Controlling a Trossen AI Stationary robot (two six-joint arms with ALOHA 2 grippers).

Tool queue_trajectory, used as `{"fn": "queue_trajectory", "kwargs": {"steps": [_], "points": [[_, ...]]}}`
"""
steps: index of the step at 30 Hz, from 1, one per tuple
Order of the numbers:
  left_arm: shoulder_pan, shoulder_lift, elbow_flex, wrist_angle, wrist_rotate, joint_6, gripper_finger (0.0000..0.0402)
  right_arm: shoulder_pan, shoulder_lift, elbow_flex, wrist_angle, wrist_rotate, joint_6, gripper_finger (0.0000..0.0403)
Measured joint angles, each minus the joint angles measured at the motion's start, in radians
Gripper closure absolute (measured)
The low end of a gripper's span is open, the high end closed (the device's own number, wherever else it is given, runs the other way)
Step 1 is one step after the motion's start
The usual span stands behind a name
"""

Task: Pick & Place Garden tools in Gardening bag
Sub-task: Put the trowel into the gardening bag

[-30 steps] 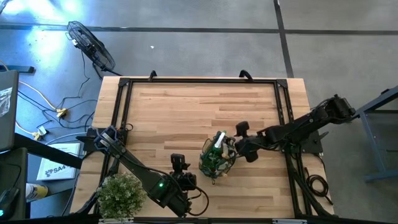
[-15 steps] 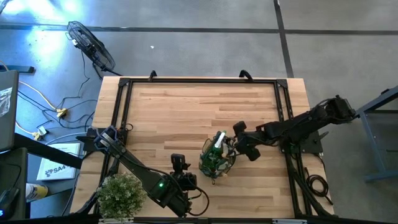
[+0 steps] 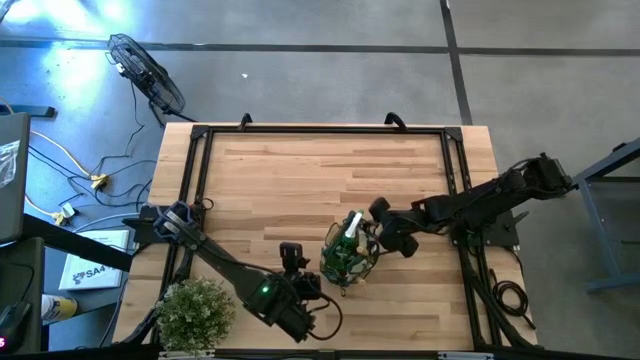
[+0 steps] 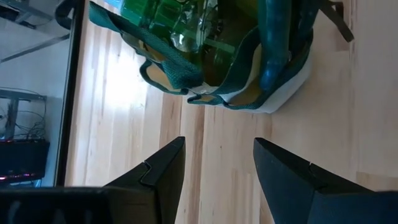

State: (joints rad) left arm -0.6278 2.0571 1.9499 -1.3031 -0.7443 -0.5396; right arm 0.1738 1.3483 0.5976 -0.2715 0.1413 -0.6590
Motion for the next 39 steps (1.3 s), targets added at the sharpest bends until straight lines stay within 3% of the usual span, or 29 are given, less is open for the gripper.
{"fn": "queue_trajectory", "kwargs": {"steps": [15, 21, 32, 39], "points": [[0.014, 0.000, 0.000, 0.021, 0.020, 0.013, 0.0220, -0.026, 0.000, 0.000, 0.012, 0.024, 0.104, 0.0115], [0.020, 0.000, 0.000, 0.037, 0.004, 0.013, 0.0220, -0.026, 0.000, 0.000, 0.016, -0.003, 0.055, 0.0115], [0.061, 0.000, 0.000, 0.070, 0.110, 0.022, 0.0220, -0.026, 0.000, 0.000, -0.024, -0.002, -0.079, 0.0115], [0.065, 0.000, 0.000, 0.084, 0.110, 0.039, 0.0220, -0.026, 0.000, 0.000, -0.025, 0.013, -0.105, 0.0115]]}}
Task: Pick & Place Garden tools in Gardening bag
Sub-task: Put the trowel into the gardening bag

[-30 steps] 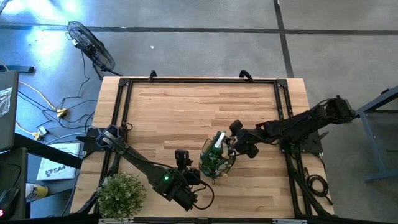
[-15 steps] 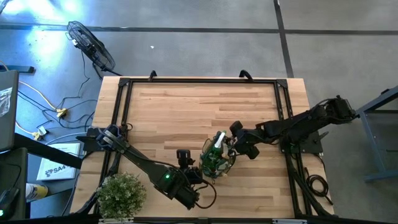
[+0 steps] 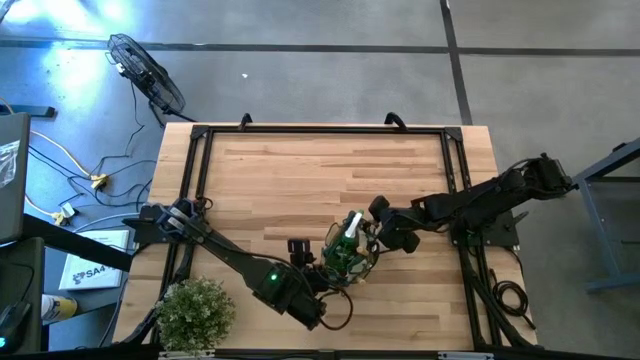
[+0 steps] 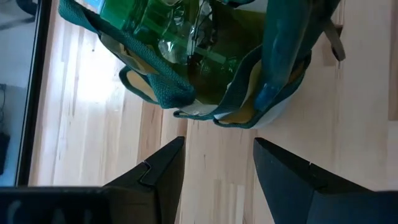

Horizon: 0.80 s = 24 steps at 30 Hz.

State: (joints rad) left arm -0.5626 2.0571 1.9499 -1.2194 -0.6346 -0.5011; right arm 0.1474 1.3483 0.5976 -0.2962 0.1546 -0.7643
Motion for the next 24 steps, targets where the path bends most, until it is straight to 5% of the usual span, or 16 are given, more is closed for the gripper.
{"fn": "queue_trajectory", "kwargs": {"steps": [24], "points": [[0.000, 0.000, 0.000, -0.001, -0.003, 0.001, 0.0220, -0.039, 0.126, 0.003, 0.010, -0.043, 0.000, 0.0138]]}}
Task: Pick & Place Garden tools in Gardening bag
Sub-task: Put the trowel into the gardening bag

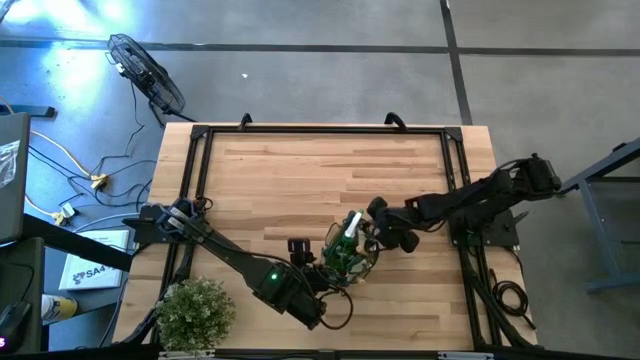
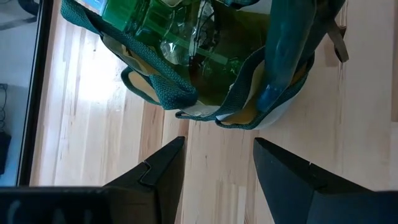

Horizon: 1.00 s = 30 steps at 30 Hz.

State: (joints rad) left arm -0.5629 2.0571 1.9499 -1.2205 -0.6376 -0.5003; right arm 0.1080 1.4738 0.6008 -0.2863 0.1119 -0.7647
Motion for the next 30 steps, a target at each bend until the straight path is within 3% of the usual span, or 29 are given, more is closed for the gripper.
{"fn": "queue_trajectory", "kwargs": {"steps": [11, 23, 30], "points": [[0.000, 0.000, 0.000, 0.005, 0.000, 0.002, 0.0220, -0.017, 0.003, -0.001, -0.038, -0.044, 0.080, 0.0214], [0.000, 0.000, 0.000, 0.008, -0.001, 0.007, 0.0220, -0.016, 0.003, -0.002, -0.073, -0.049, 0.166, 0.0350], [0.000, 0.000, 0.000, 0.011, -0.001, 0.007, 0.0220, -0.016, 0.003, -0.002, -0.083, -0.037, 0.344, 0.0351]]}}
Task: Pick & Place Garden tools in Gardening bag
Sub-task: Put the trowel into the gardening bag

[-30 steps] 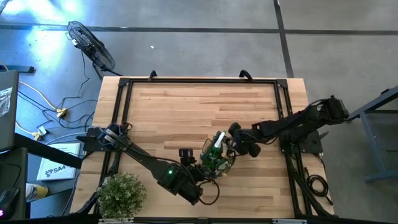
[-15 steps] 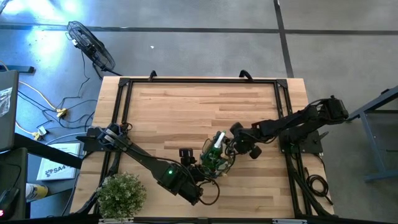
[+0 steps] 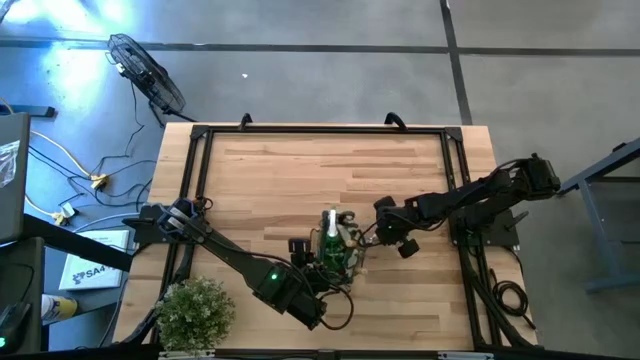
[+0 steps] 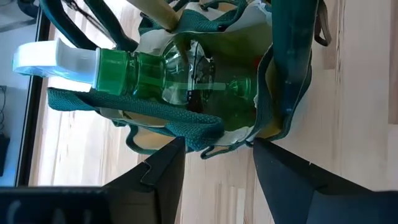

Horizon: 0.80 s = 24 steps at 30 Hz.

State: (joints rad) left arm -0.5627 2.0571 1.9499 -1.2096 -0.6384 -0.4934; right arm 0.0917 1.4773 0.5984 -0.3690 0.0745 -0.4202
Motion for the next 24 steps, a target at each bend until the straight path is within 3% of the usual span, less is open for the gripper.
{"fn": "queue_trajectory", "kwargs": {"steps": [8, 11, 16, 20, 24], "points": [[0.000, 0.000, 0.000, -0.021, 0.000, 0.000, 0.0220, 0.013, -0.012, 0.000, -0.051, 0.037, 0.188, 0.0351], [0.000, 0.000, 0.000, -0.063, 0.000, -0.008, 0.0220, 0.052, -0.049, -0.003, -0.095, 0.095, 0.257, 0.0351], [-0.001, 0.000, 0.000, -0.153, 0.028, -0.033, 0.0220, 0.142, -0.161, -0.005, -0.243, 0.258, 0.389, 0.0351], [-0.002, 0.000, 0.000, -0.218, 0.039, -0.090, 0.0220, 0.208, -0.266, -0.005, -0.252, 0.277, 0.502, 0.0351], [-0.008, 0.000, 0.000, -0.277, 0.045, -0.135, 0.0220, 0.279, -0.365, -0.003, -0.255, 0.366, 0.583, 0.0351]]}}
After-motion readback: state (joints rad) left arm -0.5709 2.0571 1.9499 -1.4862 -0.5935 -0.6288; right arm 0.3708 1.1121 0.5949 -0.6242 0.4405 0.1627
